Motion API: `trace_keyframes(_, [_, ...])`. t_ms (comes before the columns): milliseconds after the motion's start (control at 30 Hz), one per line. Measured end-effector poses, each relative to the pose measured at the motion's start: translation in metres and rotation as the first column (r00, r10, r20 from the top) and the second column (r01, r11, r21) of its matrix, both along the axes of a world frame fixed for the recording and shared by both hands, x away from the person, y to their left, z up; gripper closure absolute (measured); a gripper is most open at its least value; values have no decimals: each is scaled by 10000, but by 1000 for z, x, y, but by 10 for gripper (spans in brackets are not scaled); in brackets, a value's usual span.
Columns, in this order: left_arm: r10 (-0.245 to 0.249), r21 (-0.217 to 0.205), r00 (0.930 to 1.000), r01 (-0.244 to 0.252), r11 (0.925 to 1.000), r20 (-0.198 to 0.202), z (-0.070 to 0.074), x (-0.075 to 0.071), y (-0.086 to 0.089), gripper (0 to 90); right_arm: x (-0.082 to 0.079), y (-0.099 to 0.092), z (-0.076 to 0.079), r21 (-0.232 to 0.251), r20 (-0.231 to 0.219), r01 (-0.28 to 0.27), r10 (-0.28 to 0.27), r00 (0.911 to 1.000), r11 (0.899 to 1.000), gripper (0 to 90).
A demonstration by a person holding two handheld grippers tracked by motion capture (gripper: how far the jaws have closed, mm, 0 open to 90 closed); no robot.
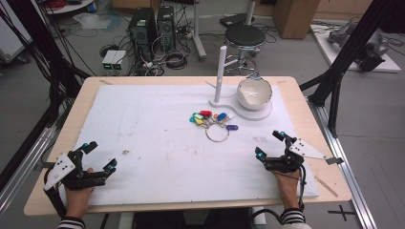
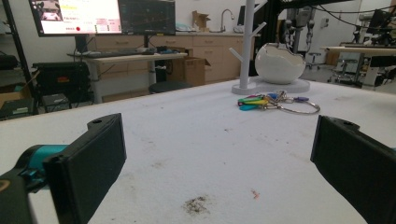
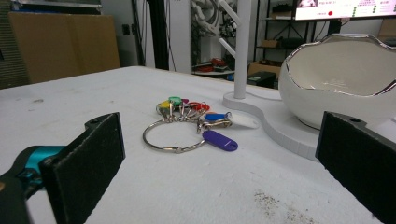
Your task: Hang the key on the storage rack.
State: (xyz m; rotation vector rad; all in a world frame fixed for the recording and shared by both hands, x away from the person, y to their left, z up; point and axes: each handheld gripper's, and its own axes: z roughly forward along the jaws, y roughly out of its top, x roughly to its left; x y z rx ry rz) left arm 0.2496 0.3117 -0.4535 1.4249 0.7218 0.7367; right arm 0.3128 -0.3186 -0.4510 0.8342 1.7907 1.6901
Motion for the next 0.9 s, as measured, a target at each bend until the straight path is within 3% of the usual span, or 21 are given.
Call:
trace_keyframes(567, [5, 96, 9999, -3, 10000, -166, 1, 2, -1, 37, 0, 0, 0, 21, -19, -32, 33, 10000, 10000, 8])
trace_keyframes(700, [8, 133, 10000, -7, 9999, -69, 1, 1, -1, 38, 2, -2, 1, 90, -278, -89, 92, 9996, 9999, 8])
trace_keyframes(767, [27, 91, 10000, -27, 10000, 17, 0, 0, -1, 38, 4, -6, 4, 152, -264, -15, 19, 9996, 9999, 8])
trace_keyframes(833, [18, 69, 10000, -18, 10000, 34, 0, 0, 0, 38, 5, -10, 13, 678, -247, -167, 184, 9995, 9976, 8])
trace_keyframes(900, [44, 9, 10000, -44, 10000, 45, 0, -1, -1, 37, 4, -13, 23, 702, -310, -176, 198, 9993, 9974, 8])
